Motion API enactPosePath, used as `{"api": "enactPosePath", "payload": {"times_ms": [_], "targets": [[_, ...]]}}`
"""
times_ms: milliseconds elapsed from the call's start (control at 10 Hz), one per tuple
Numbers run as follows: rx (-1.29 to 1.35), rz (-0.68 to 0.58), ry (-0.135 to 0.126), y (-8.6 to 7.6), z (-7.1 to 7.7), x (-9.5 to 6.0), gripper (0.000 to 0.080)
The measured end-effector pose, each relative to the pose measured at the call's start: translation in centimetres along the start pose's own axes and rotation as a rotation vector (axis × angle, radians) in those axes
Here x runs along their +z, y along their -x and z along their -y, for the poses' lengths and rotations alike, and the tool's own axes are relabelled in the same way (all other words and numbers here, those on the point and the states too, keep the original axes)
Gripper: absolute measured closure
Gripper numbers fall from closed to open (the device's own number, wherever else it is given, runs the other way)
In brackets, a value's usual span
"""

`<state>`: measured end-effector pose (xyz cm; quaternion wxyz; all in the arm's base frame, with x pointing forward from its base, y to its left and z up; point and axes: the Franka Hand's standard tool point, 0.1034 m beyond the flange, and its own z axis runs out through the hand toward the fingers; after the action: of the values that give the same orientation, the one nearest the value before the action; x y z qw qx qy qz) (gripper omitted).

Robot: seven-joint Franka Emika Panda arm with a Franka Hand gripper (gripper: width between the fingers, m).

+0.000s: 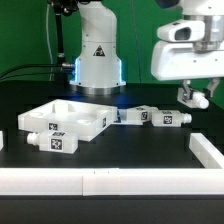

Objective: Assemble one leg

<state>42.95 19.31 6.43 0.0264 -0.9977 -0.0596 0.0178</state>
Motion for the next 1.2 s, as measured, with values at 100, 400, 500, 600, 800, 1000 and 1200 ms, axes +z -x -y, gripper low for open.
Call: {"api": "enactPosePath", "payload": {"times_ms": [100, 400, 500, 600, 800, 1000, 1200], "targets": [[0.013, 0.009, -0.003, -0.2, 0.8, 1.0, 0.0515], [0.023, 0.015, -0.015, -1.5, 2.0, 2.9, 0.0515], [0.023, 0.011, -0.018, -2.0, 2.1, 3.0, 0.0515], [0.022, 0.014, -0.017, -1.9, 1.8, 3.2, 0.0515], [0.013, 0.016, -0.015, -1.3, 1.1, 3.8, 0.0515], [0.008, 0.027, -0.011, -0.4, 0.6, 4.5, 0.0515], [0.003, 0.027, -0.013, -0.3, 0.8, 5.0, 0.0515]]}}
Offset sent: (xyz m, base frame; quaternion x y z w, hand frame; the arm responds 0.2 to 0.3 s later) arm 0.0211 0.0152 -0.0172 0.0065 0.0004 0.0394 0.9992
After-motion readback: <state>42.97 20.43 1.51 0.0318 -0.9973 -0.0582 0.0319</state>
